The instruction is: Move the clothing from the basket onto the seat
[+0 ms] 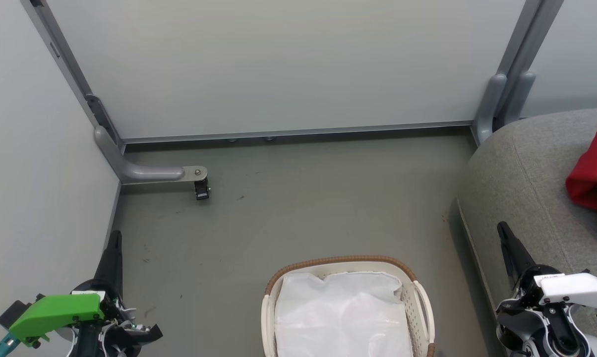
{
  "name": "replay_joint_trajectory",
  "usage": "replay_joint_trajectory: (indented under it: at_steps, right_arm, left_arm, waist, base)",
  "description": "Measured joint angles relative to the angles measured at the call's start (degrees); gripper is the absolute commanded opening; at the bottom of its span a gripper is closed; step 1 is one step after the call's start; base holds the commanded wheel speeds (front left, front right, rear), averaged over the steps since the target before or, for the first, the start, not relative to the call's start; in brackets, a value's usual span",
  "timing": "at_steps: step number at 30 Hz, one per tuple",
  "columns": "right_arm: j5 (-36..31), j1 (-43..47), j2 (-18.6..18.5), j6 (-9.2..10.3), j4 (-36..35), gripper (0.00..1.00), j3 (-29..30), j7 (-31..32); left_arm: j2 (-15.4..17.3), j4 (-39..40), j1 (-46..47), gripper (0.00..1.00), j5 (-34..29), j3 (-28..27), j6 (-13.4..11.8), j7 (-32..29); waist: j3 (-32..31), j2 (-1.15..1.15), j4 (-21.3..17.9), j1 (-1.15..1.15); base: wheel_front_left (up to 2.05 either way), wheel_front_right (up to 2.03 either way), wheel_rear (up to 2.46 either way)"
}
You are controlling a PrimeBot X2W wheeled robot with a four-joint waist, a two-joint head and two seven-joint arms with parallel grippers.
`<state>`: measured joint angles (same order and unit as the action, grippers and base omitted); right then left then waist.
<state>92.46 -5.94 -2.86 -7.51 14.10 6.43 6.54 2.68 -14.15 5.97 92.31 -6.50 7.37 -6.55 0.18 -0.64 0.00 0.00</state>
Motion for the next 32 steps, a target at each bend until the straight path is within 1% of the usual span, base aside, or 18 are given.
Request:
replay_joint_trajectory:
  at_steps: [32]
  right_arm:
    - [0.0,0.0,0.0,0.0,0.0,0.0,0.1,0.0]
  left_arm:
    - [0.0,0.0,0.0,0.0,0.0,0.0,0.0,0.0]
  waist:
    - [0.0,0.0,0.0,0.0]
  base:
    - [0.0,0.0,0.0]
